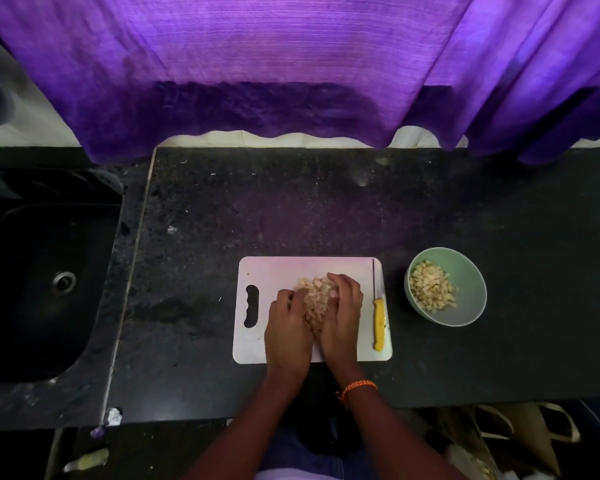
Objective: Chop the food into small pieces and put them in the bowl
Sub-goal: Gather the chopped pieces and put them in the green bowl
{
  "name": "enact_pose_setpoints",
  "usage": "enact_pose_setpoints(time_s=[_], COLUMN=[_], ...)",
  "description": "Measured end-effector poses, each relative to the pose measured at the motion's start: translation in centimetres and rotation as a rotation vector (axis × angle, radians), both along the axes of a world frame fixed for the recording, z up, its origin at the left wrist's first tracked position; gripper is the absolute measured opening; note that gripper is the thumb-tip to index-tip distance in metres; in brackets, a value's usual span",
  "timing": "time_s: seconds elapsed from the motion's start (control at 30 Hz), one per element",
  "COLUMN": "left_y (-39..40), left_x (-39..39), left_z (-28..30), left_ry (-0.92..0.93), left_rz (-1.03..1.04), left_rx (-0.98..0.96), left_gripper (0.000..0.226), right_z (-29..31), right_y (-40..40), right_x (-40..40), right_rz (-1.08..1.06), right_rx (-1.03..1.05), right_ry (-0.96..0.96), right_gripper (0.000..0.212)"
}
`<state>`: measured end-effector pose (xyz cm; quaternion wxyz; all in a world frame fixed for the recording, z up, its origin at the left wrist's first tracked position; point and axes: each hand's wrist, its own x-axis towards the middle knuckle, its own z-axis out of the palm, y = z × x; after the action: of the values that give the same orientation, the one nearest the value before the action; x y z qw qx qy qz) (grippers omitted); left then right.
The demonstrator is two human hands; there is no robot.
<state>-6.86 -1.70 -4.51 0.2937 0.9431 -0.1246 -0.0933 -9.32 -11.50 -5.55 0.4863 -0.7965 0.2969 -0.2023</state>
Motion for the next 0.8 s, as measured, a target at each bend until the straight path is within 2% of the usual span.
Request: enact_pose_setpoints(time_s=[0.1, 0.17, 0.23, 0.3, 0.37, 0.5, 0.67, 0.8], left_y=[0.7, 1.6, 2.4, 2.8, 2.9, 2.9, 2.7, 2.7], left_x=[1.6, 2.7, 3.6, 4.4, 4.8, 4.9, 4.7, 5.1], left_z=[0.0, -0.2, -0.4, -0.5, -0.4, -0.3, -0.5, -0.3], left_ry=[0.001, -0.041, -0.091, -0.098, -0.092, -0.086, -0.055, -0.029], left_rz=[0.052, 0.086, 0.098, 0.1, 0.093, 0.083, 0.079, 0.08], left_rx=[-0.133, -0.181, -0.214, -0.245, -0.255, -0.261, -0.252, -0.247], left_gripper=[0.06, 0.064, 0.064, 0.063, 0.06, 0.056, 0.055, 0.056], right_z=[0.4, 0.8, 0.8, 0.9, 0.8, 0.6, 0.2, -0.3], right_y=[-1.6, -2.4, -2.6, -2.7, -3.1, -3.7, -3.8, -3.4], right_x=[-1.1, -1.8, -2.2, -2.0, -1.2, 0.8, 1.4, 1.5], right_rz=[0.027, 0.199, 0.46, 0.616, 0.681, 0.789, 0.844, 0.897], right_rx=[-0.114, -0.376, -0.662, -0.779, -0.812, -0.922, -1.044, -1.043], right_ry=[0.011, 0.101, 0.226, 0.329, 0.392, 0.429, 0.308, 0.257], right_gripper=[0.034, 0.04, 0.06, 0.077, 0.081, 0.069, 0.042, 0.028])
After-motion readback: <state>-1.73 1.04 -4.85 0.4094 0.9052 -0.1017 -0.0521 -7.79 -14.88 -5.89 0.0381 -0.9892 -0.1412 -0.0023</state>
